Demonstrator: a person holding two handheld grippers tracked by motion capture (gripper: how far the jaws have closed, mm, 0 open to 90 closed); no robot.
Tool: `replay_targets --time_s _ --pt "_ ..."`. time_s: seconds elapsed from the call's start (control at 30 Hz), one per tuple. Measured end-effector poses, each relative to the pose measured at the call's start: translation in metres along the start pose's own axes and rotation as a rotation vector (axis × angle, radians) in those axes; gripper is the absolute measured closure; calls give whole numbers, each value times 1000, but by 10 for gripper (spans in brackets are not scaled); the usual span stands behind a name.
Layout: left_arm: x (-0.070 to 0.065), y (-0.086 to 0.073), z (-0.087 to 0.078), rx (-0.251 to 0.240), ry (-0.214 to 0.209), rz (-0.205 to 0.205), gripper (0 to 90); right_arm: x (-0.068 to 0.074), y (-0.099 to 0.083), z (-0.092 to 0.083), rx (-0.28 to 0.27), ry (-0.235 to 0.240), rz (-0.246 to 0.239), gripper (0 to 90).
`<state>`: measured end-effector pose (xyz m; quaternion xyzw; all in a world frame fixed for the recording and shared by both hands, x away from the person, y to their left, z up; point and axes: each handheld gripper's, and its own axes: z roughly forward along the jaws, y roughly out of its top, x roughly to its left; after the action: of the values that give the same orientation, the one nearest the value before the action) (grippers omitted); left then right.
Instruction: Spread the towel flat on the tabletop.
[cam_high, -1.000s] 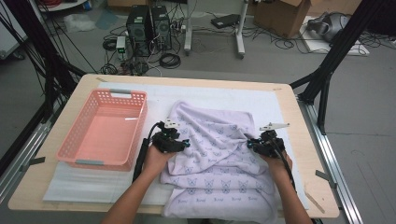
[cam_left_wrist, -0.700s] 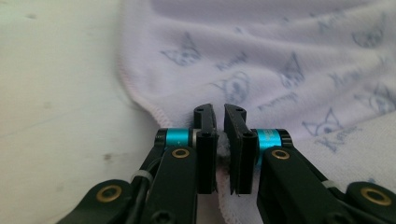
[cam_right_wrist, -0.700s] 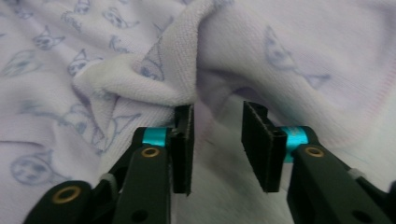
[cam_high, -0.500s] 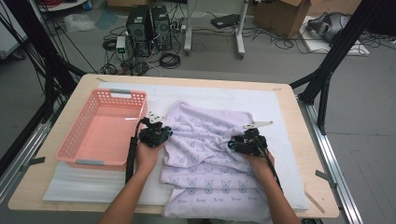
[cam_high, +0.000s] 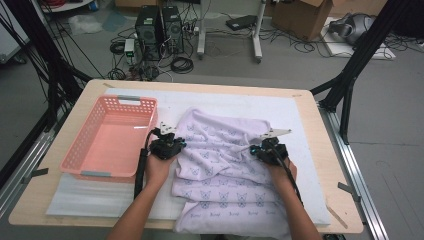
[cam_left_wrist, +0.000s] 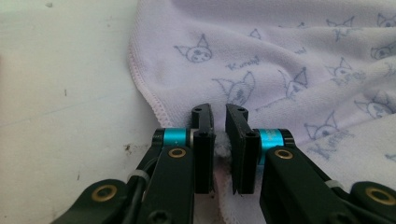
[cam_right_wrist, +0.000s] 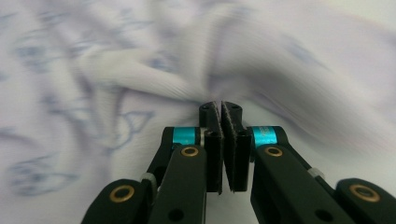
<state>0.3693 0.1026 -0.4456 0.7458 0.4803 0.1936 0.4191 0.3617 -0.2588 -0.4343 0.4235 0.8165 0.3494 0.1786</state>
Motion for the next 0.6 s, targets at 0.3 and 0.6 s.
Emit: replay_targets --time_s 0.3,0.6 --pt "3 1 7 -58 0 -39 817 -51 -6 -26 -17 -308 108 881" --pt "-8 4 -10 -35 -148 -14 436 -50 -14 -44 -138 -215 148 692"
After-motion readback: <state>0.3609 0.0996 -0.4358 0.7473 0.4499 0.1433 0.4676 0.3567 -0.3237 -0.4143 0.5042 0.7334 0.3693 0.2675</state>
